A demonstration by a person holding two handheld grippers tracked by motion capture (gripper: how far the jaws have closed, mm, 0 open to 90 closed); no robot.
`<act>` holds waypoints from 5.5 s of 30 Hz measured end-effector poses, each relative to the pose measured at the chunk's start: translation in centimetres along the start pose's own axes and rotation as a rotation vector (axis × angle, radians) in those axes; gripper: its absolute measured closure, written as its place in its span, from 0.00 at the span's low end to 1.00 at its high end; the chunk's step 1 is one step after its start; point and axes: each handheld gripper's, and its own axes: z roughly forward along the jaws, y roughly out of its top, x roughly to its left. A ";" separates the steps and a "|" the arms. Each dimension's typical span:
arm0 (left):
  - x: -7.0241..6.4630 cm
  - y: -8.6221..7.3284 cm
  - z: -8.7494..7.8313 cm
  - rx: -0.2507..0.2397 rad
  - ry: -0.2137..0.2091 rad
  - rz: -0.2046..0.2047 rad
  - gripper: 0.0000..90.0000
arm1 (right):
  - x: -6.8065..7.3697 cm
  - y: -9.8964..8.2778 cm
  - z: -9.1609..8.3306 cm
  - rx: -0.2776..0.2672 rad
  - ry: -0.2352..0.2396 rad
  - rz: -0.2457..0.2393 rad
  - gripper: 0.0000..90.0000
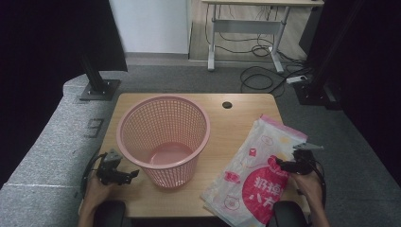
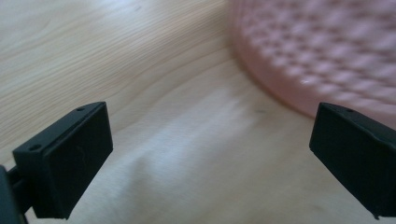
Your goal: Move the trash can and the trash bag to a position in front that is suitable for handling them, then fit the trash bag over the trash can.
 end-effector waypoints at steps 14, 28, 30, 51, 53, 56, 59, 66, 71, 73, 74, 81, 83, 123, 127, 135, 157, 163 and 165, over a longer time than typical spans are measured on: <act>-2.7 4.5 1.7 -0.043 -0.011 0.134 0.00 | 5.3 3.5 0.0 -0.059 0.082 -0.154 0.00; -6.5 11.1 8.5 -0.047 -0.094 0.238 0.00 | 8.1 6.2 2.1 -0.062 0.143 -0.199 0.00; -7.2 11.6 9.1 -0.045 -0.104 0.252 0.00 | 8.3 6.4 2.4 -0.065 0.152 -0.197 0.00; -4.1 3.7 6.8 0.071 0.026 0.100 0.00 | 6.1 2.0 4.7 0.030 0.187 -0.174 0.00; -4.2 3.5 7.1 0.087 0.032 0.105 0.00 | 5.9 1.5 5.1 0.038 0.199 -0.162 0.00; -4.0 3.4 7.3 0.102 0.016 0.095 0.00 | 5.7 0.8 5.5 0.037 0.192 -0.162 0.00; -3.9 3.4 7.5 0.104 0.009 0.087 0.00 | 5.6 0.2 6.0 0.027 0.191 -0.160 0.00; -3.6 3.1 7.8 0.087 -0.024 0.051 0.00 | 5.7 -0.4 6.5 0.024 0.193 -0.158 0.00; -3.6 3.0 7.8 0.078 -0.023 0.051 0.00 | 5.7 -0.4 6.5 0.024 0.193 -0.158 0.00; -3.6 3.1 7.8 0.077 -0.024 0.052 0.00 | 5.7 -0.4 6.5 0.024 0.193 -0.158 0.00; -3.6 3.1 7.8 0.077 -0.024 0.052 0.00 | 5.7 -0.4 6.5 0.024 0.192 -0.159 0.00; -3.6 3.1 7.8 0.076 -0.024 0.050 0.00 | 5.7 0.1 6.0 0.047 0.180 -0.198 0.00; -3.6 3.1 7.8 0.077 -0.024 0.050 0.00 | 5.9 0.6 5.5 0.034 0.187 -0.199 0.00; -3.8 3.1 7.9 0.077 -0.016 0.041 0.00 | 11.5 0.3 2.3 0.303 0.339 -0.402 0.58; -3.8 3.1 7.9 0.077 -0.016 0.041 0.00 | 11.4 0.3 2.1 0.306 0.349 -0.397 0.87; -3.8 3.2 7.9 0.077 -0.016 0.041 0.00 | 11.1 0.4 2.3 0.321 0.386 -0.360 0.96; -3.8 3.2 7.9 0.077 -0.017 0.042 0.00 | 6.5 6.8 0.4 0.301 0.272 -0.287 0.96; -3.8 3.2 7.9 0.077 -0.017 0.042 0.00 | 5.0 9.4 -0.2 0.312 0.226 -0.265 0.96; -3.8 3.2 7.9 0.077 -0.017 0.042 0.00 | 4.4 10.2 -0.3 0.313 0.210 -0.259 0.96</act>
